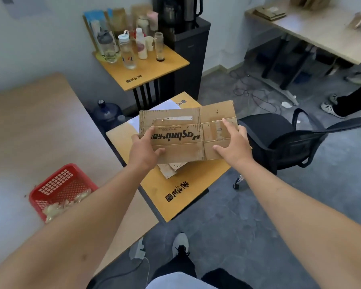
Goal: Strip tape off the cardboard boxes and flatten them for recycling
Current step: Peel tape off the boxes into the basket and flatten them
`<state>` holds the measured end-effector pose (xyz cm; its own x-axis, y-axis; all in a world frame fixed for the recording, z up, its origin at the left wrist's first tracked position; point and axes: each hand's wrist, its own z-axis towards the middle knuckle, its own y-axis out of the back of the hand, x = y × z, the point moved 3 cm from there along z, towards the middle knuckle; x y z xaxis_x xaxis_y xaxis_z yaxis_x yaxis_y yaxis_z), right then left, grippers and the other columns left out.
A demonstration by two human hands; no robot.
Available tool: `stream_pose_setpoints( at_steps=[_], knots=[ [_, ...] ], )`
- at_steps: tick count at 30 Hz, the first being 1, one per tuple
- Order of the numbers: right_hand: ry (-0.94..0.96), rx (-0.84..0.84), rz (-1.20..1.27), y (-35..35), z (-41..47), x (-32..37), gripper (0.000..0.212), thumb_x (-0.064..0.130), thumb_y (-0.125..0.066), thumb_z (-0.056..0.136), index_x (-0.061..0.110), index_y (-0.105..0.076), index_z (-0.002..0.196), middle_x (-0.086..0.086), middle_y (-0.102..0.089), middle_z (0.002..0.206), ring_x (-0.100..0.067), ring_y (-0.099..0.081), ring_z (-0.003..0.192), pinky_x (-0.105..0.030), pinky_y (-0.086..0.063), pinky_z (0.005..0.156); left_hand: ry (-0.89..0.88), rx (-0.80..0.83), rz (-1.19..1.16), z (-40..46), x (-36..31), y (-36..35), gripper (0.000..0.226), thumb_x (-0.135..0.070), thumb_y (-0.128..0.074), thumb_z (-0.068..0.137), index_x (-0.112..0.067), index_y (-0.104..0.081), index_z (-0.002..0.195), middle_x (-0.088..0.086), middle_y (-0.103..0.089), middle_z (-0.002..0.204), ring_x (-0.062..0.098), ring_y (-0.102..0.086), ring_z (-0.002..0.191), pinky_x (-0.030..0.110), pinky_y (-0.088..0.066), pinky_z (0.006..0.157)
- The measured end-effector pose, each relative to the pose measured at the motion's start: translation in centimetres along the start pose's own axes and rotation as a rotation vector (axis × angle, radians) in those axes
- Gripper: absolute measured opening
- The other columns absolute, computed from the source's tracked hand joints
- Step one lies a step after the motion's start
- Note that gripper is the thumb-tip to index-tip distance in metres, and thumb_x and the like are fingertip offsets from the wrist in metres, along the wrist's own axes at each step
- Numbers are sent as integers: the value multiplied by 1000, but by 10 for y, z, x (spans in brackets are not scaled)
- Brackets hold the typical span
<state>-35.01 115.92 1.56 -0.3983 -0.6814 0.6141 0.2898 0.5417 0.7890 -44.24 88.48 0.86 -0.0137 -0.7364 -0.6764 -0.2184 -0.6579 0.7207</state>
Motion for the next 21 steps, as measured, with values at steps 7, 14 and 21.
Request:
stream_pose_setpoints(
  at_steps=[7, 14, 21],
  knots=[
    [-12, 147, -24, -25, 85, -20, 93, 30, -83, 84, 51, -27, 155, -2, -27, 159, -26, -50, 132, -32, -48, 92, 137, 29, 25, 59, -1, -35, 78, -32, -75, 91, -43, -29, 154, 4, -35, 141, 25, -50, 124, 47, -52, 103],
    [41, 334, -48, -54, 167, -46, 92, 31, -82, 86, 51, -26, 156, -3, -26, 161, -27, -47, 137, -35, -49, 94, 322, -1, -12, 93, -1, -76, 74, -37, -73, 92, -42, -31, 153, 4, -35, 143, 26, -52, 123, 45, -49, 107],
    [121, 562, -78, -76, 234, -75, 90, 32, -81, 87, 50, -26, 156, -3, -25, 160, -28, -40, 143, -39, -44, 105, 531, -61, -16, 103, -9, -127, 74, -41, -76, 88, -43, -35, 150, 11, -26, 156, 33, -44, 138, 51, -42, 114]
  ],
)
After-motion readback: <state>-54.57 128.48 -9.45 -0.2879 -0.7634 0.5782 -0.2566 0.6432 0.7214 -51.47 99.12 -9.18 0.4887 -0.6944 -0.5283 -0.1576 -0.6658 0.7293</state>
